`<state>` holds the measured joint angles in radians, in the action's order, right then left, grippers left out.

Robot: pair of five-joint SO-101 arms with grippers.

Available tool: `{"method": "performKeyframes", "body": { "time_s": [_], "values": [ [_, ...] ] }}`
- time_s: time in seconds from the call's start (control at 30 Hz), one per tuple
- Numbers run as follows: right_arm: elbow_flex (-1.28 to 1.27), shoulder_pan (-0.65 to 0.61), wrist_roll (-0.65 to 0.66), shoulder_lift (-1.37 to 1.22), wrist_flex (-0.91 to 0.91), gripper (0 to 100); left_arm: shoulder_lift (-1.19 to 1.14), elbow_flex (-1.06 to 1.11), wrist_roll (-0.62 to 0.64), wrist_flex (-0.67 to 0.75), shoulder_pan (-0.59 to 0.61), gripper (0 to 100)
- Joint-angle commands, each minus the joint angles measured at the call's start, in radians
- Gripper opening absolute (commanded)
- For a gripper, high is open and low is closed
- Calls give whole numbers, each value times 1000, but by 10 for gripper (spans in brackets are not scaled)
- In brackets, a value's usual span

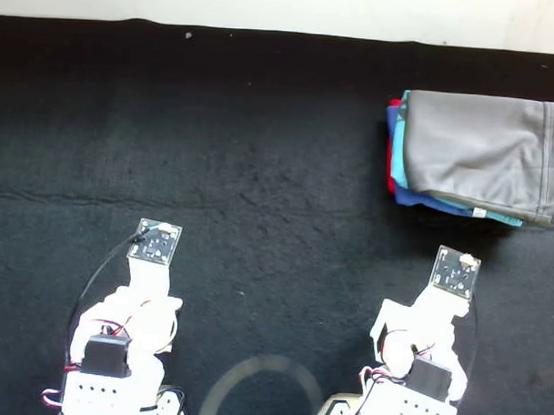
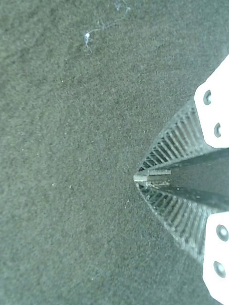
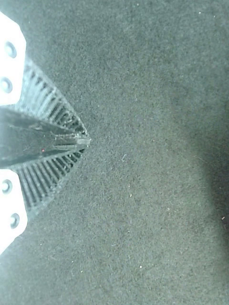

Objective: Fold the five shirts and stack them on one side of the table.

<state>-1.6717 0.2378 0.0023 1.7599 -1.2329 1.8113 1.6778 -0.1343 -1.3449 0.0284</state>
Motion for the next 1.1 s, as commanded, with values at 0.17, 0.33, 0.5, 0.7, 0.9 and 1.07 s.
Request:
{"method": "performKeyframes", "body": {
  "time_s": [0.17, 0.33, 0.5, 0.7, 0.9, 1.07],
  "values": [
    [-122, -2, -3, -10, 19, 8, 1, 18, 5, 5, -15, 10],
    [-122, -2, -3, -10, 19, 8, 1, 18, 5, 5, -15, 10],
    [-122, -2, -3, -10, 19, 8, 1, 18, 5, 5, -15, 10],
    [-122, -2, -3, -10, 19, 8, 1, 18, 5, 5, -15, 10],
    [-122, -2, -3, -10, 19, 8, 1, 18, 5, 5, -15, 10],
    [-122, -2, -3, -10, 19, 8, 1, 18, 5, 5, -15, 10]
  ]
}}
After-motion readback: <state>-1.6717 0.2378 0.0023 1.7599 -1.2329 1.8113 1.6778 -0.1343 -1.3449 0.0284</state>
